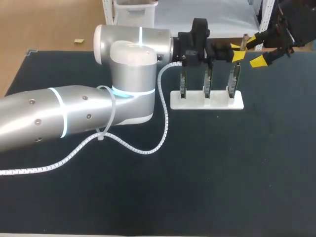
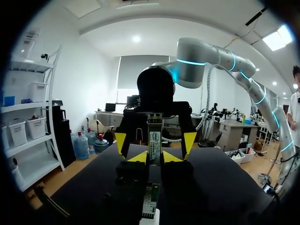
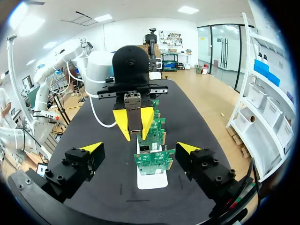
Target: Pick up the optical module with the left hand, and insert it into the network port with the right hand.
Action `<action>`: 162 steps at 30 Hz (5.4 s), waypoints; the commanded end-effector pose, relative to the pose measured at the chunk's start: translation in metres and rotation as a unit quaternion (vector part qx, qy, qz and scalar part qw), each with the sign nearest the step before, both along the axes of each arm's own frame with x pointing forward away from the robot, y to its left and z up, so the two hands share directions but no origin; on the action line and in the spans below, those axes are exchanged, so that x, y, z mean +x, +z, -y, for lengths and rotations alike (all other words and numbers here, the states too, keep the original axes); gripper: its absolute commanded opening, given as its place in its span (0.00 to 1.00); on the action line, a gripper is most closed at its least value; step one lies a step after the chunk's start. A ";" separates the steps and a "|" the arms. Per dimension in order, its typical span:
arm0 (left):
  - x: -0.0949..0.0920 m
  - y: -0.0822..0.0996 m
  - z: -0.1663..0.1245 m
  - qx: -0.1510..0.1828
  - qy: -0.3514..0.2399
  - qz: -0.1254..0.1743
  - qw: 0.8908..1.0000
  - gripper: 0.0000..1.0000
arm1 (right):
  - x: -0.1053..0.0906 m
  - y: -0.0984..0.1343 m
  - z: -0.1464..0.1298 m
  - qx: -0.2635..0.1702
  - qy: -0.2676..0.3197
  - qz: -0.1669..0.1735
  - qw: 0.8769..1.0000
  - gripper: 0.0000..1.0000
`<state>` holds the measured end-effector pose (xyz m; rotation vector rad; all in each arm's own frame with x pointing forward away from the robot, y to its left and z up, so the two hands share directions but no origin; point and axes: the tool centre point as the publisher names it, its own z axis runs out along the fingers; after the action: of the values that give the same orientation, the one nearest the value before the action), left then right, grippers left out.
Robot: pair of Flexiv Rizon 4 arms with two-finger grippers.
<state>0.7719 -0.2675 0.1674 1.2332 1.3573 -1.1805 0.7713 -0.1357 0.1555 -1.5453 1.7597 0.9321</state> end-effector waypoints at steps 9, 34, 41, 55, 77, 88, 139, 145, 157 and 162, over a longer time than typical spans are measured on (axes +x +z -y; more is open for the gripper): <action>-0.004 -0.001 -0.003 0.001 0.006 -0.004 1.000 0.00 | 0.000 0.000 0.000 0.000 -0.001 0.000 1.000 1.00; -0.009 0.000 0.000 0.006 -0.003 -0.002 1.000 0.00 | 0.000 0.000 0.000 0.000 -0.001 0.000 1.000 1.00; -0.009 0.000 0.000 0.006 -0.003 -0.002 1.000 0.00 | 0.000 0.000 0.000 0.000 -0.001 0.000 1.000 1.00; -0.009 0.000 0.000 0.006 -0.003 -0.002 1.000 0.00 | 0.009 0.019 0.004 0.013 -0.017 0.021 1.000 1.00; -0.009 0.000 0.000 0.006 -0.003 -0.002 1.000 0.00 | -0.002 0.052 -0.017 0.047 0.025 0.022 0.998 1.00; -0.009 0.000 0.000 0.006 -0.003 -0.002 1.000 0.00 | -0.005 0.052 -0.028 0.025 0.033 0.025 0.999 1.00; -0.009 0.000 0.000 0.006 -0.003 -0.002 1.000 0.00 | -0.008 0.051 -0.023 0.017 0.051 0.005 0.999 0.00; -0.009 0.000 0.000 0.006 -0.003 -0.002 1.000 0.00 | -0.007 0.051 -0.023 0.017 0.049 0.005 0.999 0.00; -0.009 0.000 0.000 0.006 -0.003 -0.002 1.000 0.00 | -0.007 0.049 -0.025 0.017 0.049 0.003 0.999 0.00; -0.009 0.000 0.000 0.006 -0.003 -0.002 1.000 1.00 | -0.008 0.049 -0.025 0.017 0.048 0.003 0.999 0.00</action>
<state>0.7627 -0.2682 0.1665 1.2443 1.3644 -1.1839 0.7639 -0.1111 0.2052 -1.6233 1.6688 0.9981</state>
